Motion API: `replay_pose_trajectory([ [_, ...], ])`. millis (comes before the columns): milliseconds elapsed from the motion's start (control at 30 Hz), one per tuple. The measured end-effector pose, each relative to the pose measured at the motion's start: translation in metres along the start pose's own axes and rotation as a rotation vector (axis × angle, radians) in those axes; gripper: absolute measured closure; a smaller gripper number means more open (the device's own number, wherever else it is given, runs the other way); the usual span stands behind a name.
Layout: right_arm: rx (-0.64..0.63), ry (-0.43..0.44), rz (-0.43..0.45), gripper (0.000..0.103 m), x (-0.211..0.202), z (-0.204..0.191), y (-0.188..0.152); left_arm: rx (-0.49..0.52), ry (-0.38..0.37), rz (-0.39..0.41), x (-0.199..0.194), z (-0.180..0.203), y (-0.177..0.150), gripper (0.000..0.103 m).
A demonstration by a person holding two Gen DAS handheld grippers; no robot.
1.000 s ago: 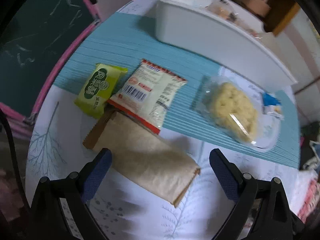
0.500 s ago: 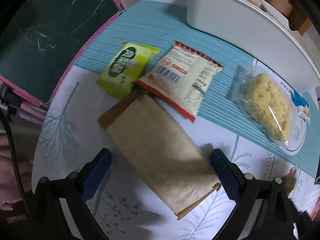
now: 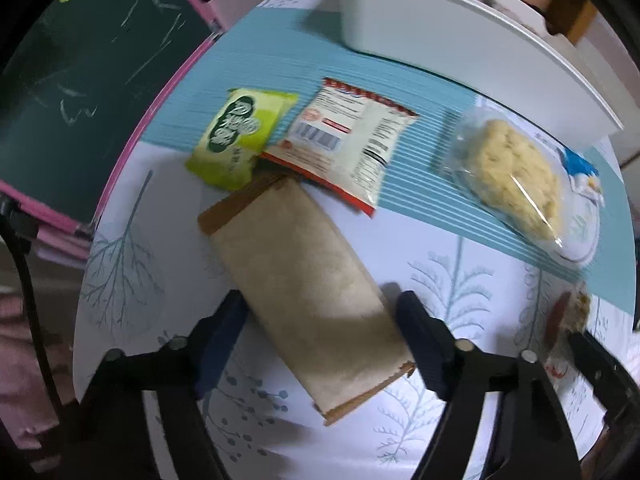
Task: Organize snacks
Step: 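Grasp the brown paper-wrapped bar with the left tool while the right tool grasps the nut bag, then carry both snacks over the white tray and release them inside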
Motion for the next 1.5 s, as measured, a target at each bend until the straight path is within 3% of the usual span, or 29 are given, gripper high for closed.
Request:
replay_pose_trajectory([
  [167,0.023,-0.005,0.033,0.043,0.003,-0.004,0.003,0.063,-0.039,0.031,-0.008,0.018,-0.004,0.04],
  [333,-0.125,-0.115,0.079,0.043,0.009,-0.022,-0.009,0.112,-0.105,0.067,-0.016,0.031,-0.012,0.043],
  [433,-0.218,-0.168,0.103,0.066,0.013,-0.032,-0.017,0.12,-0.145,0.078,-0.02,0.035,-0.016,0.043],
  [467,-0.229,-0.179,0.105,0.066,0.013,-0.034,-0.018,0.12,-0.159,0.084,-0.022,0.036,-0.018,0.043],
  [733,-0.165,-0.104,0.099,0.067,-0.002,-0.025,-0.013,0.174,-0.175,0.149,-0.043,0.034,-0.014,0.043],
  [1100,-0.198,-0.014,0.251,0.067,-0.082,-0.055,0.01,0.299,-0.178,0.341,-0.138,0.038,0.045,0.042],
  [1367,-0.216,-0.011,0.356,0.066,-0.139,-0.088,0.067,0.362,-0.143,0.469,-0.211,0.037,0.118,0.042],
  [1500,-0.236,-0.013,0.42,0.066,-0.168,-0.108,0.096,0.399,-0.092,0.526,-0.242,0.038,0.156,0.042],
])
Point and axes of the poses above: each gripper's, at about its wrist camera, not at the fingertips, and x roughly the way its jaws point, z to its right, y to its top, the point moved 2 cm from there along x, roughly the way its jaws point, and after that the axes turned 14 degrees about x, right-handed, at the moved point
